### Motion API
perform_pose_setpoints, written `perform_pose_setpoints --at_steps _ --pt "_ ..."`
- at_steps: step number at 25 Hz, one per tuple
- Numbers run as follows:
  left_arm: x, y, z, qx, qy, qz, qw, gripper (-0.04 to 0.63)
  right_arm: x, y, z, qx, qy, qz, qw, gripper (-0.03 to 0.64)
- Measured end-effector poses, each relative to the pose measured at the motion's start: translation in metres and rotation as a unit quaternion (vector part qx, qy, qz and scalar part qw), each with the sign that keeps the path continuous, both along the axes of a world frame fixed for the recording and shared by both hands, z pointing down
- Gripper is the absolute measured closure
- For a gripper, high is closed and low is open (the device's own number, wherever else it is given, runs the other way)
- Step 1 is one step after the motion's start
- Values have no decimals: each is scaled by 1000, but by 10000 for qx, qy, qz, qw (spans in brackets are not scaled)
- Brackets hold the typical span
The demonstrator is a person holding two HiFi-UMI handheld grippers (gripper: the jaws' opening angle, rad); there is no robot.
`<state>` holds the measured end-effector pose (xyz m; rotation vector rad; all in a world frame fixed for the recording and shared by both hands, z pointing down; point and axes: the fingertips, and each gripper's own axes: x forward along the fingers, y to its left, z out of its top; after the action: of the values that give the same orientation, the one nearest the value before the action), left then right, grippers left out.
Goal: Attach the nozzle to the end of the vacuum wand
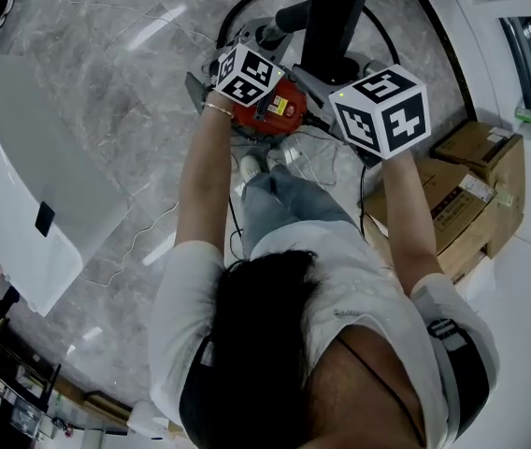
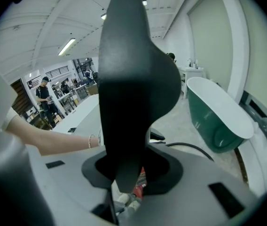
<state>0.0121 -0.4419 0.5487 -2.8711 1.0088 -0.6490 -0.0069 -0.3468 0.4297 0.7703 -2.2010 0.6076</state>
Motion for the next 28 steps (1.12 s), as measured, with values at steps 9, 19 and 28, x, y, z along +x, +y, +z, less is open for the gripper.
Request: perform_pose_setpoints --at_steps 9,19,28 --pt "-23 -5 -10 -49 546 -496 9973 538 -14 -3 -5 -37 -154 -264 9995 499" --pt "-36 -10 -7 -115 1022 -611 9928 483 -15 -15 -7 -34 -253 -153 9996 500" --pt "-55 0 7 -277 925 -654 9932 426 -11 -25 -11 -51 -307 -87 9995 499"
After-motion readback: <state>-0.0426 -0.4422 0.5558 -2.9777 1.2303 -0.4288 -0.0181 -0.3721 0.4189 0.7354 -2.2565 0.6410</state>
